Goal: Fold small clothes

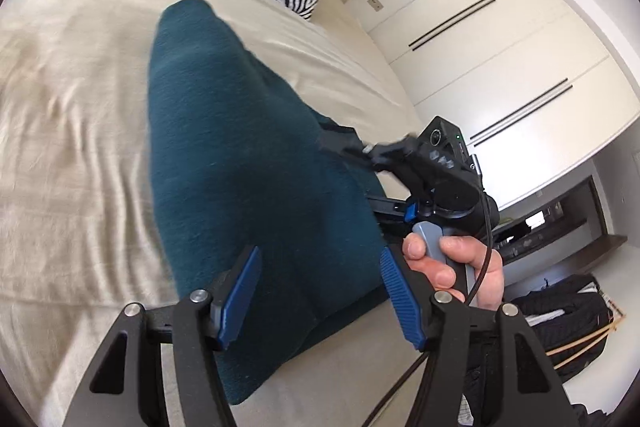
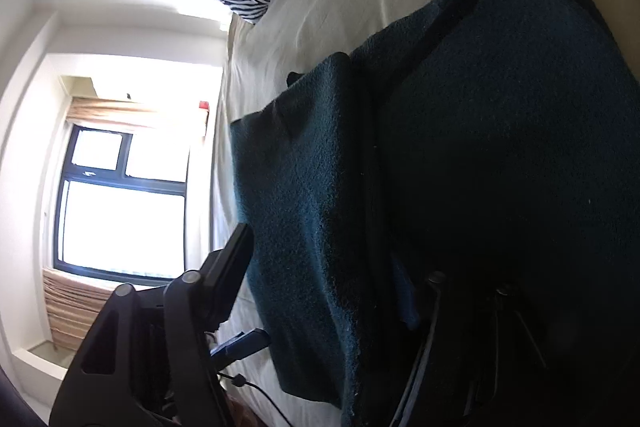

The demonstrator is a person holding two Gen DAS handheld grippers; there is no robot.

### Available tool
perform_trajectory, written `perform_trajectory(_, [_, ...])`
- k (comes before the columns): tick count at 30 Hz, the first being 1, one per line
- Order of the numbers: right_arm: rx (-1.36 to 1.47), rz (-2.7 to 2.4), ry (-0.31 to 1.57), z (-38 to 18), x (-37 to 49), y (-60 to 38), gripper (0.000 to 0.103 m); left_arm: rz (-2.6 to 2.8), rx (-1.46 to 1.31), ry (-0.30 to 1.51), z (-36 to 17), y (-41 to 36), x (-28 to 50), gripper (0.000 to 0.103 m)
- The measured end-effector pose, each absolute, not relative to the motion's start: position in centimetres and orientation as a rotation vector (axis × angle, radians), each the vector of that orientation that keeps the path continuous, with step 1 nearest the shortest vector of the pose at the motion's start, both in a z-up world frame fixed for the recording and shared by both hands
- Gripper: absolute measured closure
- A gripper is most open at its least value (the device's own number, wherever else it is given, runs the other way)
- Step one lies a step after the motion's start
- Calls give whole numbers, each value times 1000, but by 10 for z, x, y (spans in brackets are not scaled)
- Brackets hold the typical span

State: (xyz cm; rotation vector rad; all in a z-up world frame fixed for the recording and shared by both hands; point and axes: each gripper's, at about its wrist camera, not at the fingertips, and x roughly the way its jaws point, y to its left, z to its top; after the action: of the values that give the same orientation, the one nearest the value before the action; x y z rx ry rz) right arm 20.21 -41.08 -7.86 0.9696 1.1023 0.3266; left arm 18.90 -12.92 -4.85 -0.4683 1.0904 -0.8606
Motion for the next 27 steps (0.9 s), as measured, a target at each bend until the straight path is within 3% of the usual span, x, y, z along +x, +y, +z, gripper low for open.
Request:
perform_trajectory(1, [919, 302, 1126, -78, 203, -408, 81, -856, -470, 1089, -48, -127, 190, 39])
perform_trajectory(3, [851, 273, 1123, -71, 201, -406, 87, -851, -468, 1082, -45, -119, 182, 39])
perform_trajectory(13, [710, 213, 955, -6, 163, -447, 89, -864, -409, 1050, -31, -142, 186, 37])
perform_trajectory(22, [916, 98, 959, -71, 113, -523, 89, -876, -310, 1071, -34, -179, 184, 36])
perform_trajectory(27, [951, 117, 955, -76, 113, -525, 88, -861, -274, 1062, -37, -193, 189, 36])
